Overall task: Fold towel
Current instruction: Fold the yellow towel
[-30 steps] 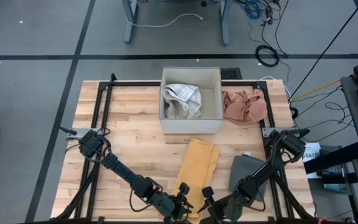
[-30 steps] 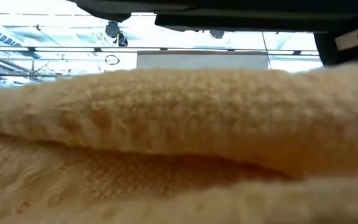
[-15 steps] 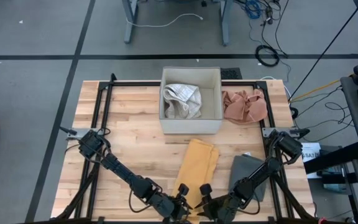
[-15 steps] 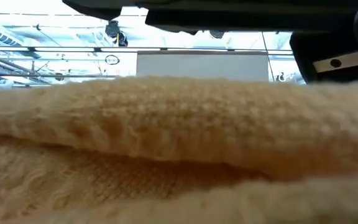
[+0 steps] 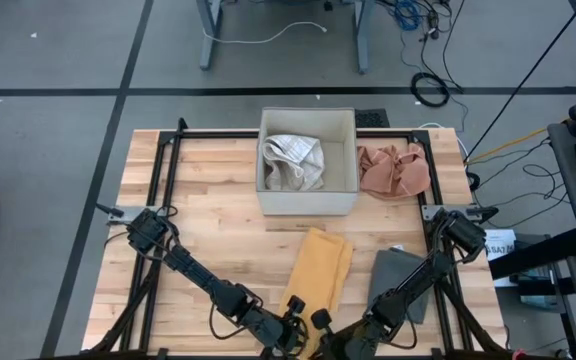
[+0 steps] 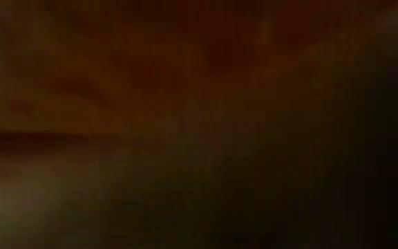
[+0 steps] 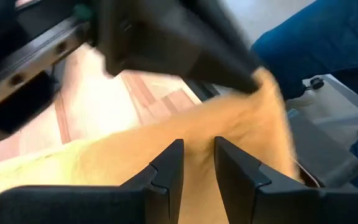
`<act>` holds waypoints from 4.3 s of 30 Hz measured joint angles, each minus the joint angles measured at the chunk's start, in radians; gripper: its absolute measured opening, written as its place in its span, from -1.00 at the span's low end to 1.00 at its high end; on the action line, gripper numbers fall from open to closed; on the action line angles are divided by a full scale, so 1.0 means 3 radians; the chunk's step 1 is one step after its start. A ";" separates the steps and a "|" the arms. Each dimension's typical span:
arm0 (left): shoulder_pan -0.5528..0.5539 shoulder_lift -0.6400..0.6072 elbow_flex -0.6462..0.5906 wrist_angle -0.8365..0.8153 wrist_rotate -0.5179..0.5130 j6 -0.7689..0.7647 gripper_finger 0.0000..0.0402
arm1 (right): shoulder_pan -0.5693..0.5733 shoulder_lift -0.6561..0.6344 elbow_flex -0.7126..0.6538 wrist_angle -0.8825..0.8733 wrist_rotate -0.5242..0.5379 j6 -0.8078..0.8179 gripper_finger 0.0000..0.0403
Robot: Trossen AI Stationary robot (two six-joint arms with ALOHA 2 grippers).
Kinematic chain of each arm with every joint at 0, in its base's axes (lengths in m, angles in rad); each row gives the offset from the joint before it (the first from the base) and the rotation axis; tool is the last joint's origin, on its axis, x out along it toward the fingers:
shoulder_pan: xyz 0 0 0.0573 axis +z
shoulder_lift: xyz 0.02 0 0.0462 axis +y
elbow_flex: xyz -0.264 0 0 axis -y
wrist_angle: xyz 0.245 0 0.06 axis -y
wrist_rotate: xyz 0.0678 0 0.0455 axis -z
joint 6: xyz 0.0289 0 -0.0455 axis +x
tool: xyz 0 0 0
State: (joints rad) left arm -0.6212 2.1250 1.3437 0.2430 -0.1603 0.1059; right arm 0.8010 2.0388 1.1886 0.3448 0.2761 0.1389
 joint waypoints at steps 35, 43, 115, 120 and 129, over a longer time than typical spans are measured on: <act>0.0334 0.0003 -0.0003 -0.0631 0.0077 -0.0033 -0.53 | 0.0015 0.0082 -0.0008 -0.0546 -0.0297 0.0347 -0.09; 0.0489 0.0003 -0.0003 -0.0633 0.0308 -0.0040 -0.53 | 0.0021 0.0214 -0.0009 -0.0275 -0.0221 0.0208 -0.17; -0.0078 -0.0428 -0.0004 -0.1479 -0.0762 -0.0362 0.38 | 0.0250 -0.0589 -0.0010 -0.2650 0.1960 0.2298 -0.99; -0.0064 -0.0163 -0.0004 -0.1114 -0.0671 -0.0596 0.41 | 0.0232 -0.0589 -0.0010 -0.2656 0.1962 0.2303 -0.99; -0.0067 -0.0056 -0.0004 -0.0581 -0.0995 -0.0976 0.42 | 0.0218 -0.0589 -0.0010 -0.2732 0.1960 0.2380 -0.99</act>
State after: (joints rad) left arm -0.6412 2.1082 1.3426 0.0688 -0.4589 -0.1869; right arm 0.8665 1.8622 1.1854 -0.4747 0.8642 0.8529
